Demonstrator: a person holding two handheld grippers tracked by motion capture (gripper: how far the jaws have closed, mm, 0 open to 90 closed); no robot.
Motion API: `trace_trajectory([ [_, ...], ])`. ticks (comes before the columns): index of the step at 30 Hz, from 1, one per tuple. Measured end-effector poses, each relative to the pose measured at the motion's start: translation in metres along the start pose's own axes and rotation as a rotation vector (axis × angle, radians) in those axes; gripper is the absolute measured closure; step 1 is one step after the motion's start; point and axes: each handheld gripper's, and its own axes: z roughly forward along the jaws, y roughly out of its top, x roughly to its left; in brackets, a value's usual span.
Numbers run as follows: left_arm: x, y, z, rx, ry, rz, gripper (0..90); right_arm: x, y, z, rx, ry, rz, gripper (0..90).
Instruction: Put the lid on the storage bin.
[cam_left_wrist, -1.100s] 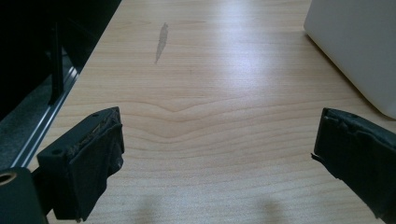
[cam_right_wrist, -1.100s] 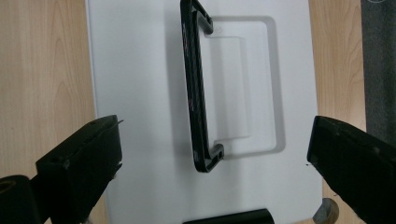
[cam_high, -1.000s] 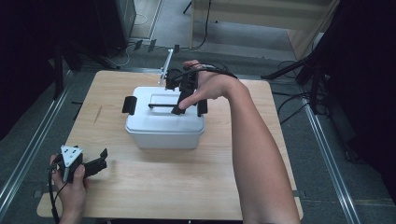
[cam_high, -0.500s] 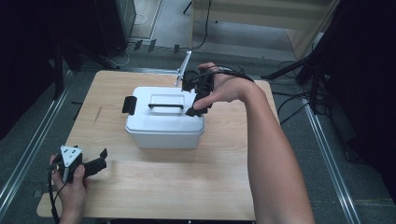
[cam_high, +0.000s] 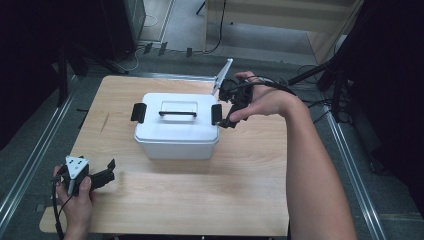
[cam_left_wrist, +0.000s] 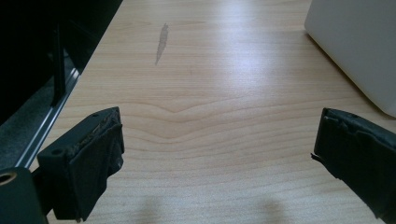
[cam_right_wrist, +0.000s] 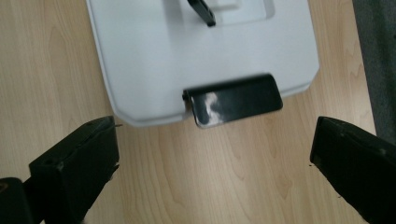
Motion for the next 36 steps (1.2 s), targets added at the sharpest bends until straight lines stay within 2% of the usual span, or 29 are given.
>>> trace_trajectory([
  [5,0.0,0.0,0.0,-0.001,0.002,0.003,2.3,0.0,-0.021,-0.002,-0.004,-0.001,0.033,0.9],
  [12,0.0,0.0,0.0,-0.004,0.001,0.004,2.3,0.004,-0.049,-0.001,-0.004,-0.01,0.051,0.9],
  [25,-0.001,0.0,-0.001,-0.003,0.003,0.009,2.3,0.018,-0.105,0.004,-0.006,-0.018,0.113,0.9],
  [36,-0.001,-0.001,-0.001,-0.005,0.004,0.011,2.3,0.031,-0.135,0.009,-0.021,-0.033,0.138,0.9],
])
